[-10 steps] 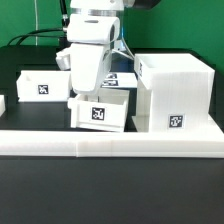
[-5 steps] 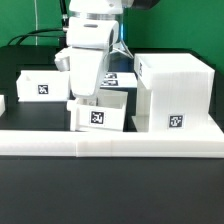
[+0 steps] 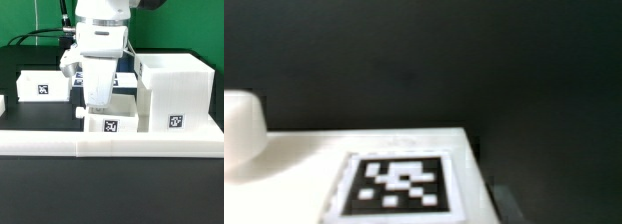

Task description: Assemble drawer

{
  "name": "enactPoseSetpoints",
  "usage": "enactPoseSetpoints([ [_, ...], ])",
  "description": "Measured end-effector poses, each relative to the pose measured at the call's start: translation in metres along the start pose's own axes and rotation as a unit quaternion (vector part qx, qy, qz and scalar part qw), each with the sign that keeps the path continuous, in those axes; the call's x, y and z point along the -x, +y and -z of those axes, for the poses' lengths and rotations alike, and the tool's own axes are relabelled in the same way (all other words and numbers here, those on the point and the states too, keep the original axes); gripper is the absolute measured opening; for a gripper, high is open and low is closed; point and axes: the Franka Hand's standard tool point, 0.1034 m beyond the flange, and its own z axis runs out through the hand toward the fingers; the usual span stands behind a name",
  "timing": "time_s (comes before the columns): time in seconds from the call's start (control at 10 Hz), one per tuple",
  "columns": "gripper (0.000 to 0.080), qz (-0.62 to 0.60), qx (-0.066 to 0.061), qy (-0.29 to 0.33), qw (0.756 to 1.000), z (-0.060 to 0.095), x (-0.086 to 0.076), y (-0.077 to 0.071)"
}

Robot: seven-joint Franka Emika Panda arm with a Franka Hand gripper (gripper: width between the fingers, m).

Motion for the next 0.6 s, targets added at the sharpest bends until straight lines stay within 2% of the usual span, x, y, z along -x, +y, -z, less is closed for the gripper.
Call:
enactPoseSetpoints([
  [0.6, 0.0042, -0.013, 0.000, 0.001, 1.000, 0.0022, -0.0071, 0.0035],
])
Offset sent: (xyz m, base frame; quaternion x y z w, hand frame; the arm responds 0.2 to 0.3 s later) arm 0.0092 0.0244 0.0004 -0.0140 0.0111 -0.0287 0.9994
